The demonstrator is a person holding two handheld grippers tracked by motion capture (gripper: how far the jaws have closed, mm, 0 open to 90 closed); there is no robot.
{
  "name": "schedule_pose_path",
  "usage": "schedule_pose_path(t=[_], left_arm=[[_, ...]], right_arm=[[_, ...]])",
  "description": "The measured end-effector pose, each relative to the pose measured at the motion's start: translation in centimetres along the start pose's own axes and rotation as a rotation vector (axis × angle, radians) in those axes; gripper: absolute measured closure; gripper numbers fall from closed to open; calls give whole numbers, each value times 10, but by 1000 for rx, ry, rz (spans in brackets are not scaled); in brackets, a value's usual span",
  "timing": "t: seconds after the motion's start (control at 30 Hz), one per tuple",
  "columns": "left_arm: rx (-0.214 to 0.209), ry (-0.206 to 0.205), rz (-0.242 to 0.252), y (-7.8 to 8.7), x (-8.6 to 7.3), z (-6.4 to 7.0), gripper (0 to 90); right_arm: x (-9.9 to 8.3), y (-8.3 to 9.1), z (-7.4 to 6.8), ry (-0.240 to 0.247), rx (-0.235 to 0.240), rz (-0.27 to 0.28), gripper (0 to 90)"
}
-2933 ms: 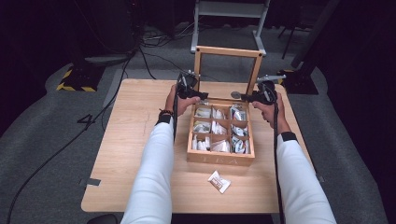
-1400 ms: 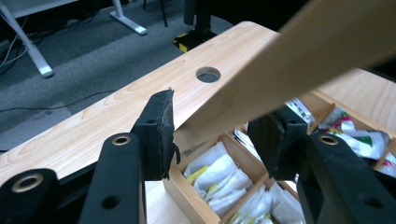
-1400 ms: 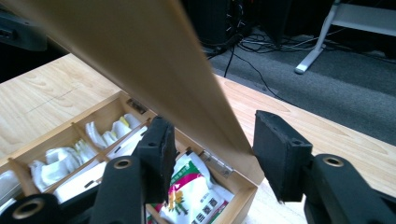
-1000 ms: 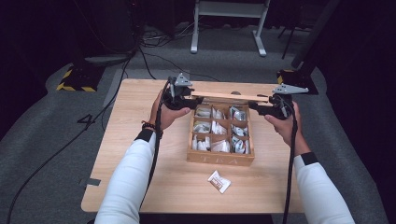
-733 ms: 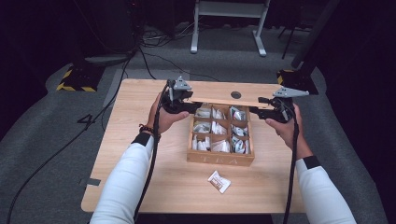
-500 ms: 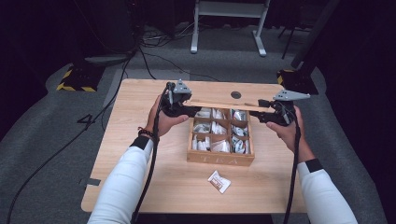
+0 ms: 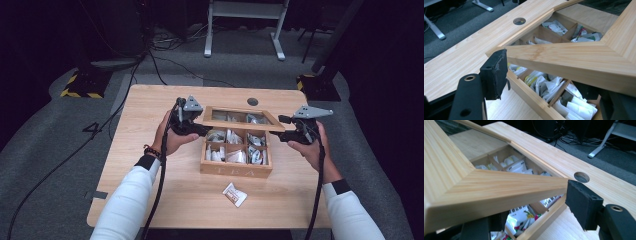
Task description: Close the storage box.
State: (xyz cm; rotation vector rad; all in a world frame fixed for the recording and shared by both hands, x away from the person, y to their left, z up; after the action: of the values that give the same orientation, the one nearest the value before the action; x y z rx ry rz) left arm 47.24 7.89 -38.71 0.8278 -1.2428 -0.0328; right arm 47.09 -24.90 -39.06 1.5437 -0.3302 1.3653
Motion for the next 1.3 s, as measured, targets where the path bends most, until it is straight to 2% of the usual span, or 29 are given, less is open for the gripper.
schedule_pose_path(t=[0.1,0.3,0.33,0.4,0.6,0.67,0.77,0.9,1.0,1.13,1.3], left_arm=[[7,-10,-1,2,-4,5,343],[-13,-25,-3,2,-10,17,342],[-13,-37,-7,2,-11,18,342],[-19,-33,-8,2,-13,21,338],[-24,-50,-36,0,-24,25,315],[-32,-61,-42,0,-27,26,311],[-50,-55,-52,-1,-32,27,290],[-65,-55,-64,-3,-37,28,258],[-78,-58,-74,-5,-41,29,243],[-90,-61,-67,-7,-47,30,232],[-129,-49,-72,-7,-52,30,215]], right_arm=[[-3,2,-3,6,2,0,369],[-9,5,-11,23,-1,-17,379],[-11,6,-12,18,11,-19,381],[-13,9,-14,13,28,-20,381],[-22,15,-19,47,25,-39,365],[-26,15,-20,50,27,-48,358],[-31,15,-21,44,34,-53,354],[-39,15,-23,37,57,-57,345],[-44,16,-27,27,110,-49,301],[-49,18,-30,35,118,-52,285],[-50,21,-35,49,143,-51,288]])
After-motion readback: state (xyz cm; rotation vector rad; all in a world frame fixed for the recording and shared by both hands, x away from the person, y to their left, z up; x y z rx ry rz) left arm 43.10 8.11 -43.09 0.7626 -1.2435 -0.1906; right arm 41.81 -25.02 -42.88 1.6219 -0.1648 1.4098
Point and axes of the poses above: each handheld gripper's, and its own axes: y roughly backward along the jaws, x roughly out of its top, z roughly to its right, the point moved 4 cm from there along -y, roughly forward along the jaws, and after that the axes turned 10 degrees about -x, right-handed, at the moved point
